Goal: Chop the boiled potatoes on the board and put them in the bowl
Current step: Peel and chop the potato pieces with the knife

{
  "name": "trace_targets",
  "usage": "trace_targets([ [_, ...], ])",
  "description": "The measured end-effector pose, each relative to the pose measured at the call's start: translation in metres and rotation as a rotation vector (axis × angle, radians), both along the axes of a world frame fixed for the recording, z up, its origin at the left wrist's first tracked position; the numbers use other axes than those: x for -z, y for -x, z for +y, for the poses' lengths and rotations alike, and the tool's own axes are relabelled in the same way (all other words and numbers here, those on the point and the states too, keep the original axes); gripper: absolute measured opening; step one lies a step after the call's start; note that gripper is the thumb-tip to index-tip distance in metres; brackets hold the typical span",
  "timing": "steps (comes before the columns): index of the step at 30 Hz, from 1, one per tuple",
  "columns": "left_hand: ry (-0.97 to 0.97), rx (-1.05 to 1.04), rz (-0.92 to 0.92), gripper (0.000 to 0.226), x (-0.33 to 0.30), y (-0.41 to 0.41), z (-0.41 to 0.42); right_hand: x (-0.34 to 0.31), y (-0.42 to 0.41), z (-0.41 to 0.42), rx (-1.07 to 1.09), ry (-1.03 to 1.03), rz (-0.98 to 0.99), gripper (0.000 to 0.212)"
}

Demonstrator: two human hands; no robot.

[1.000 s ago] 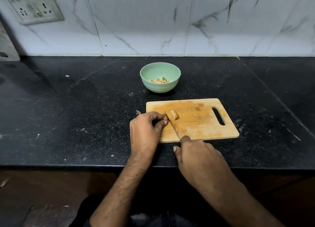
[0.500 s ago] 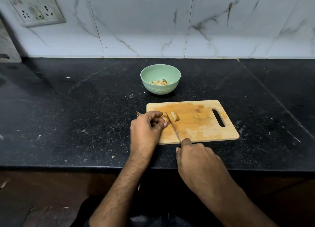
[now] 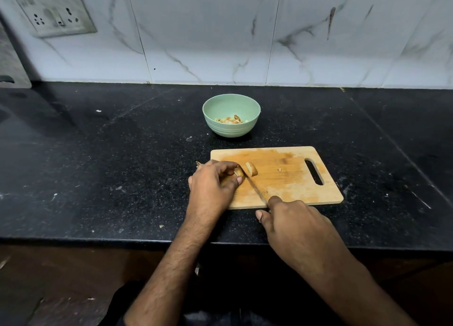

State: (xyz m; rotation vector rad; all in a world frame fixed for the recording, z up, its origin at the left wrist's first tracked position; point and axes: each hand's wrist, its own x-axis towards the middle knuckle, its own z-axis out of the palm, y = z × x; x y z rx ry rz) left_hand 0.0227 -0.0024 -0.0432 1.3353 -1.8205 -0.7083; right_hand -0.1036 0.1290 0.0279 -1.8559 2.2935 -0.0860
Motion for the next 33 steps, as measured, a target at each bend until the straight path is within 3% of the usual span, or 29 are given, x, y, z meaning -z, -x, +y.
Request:
trace_targets([
  [14, -0.016, -0.007, -0.043, 0.031, -0.002, 0.002, 0.002, -0.003, 0.002, -0.003, 0.008, 0.041, -0.054, 0.042],
  [21, -0.016, -0.016, -0.005, 0.041, -0.005, 0.0, 0.006, -0.001, 0.002, -0.009, -0.034, 0.065, -0.119, 0.041],
  [33, -0.011, -0.061, 0.008, 0.027, -0.004, 0.001, 0.004, 0.002, 0.004, -0.013, -0.042, 0.036, -0.119, 0.041],
])
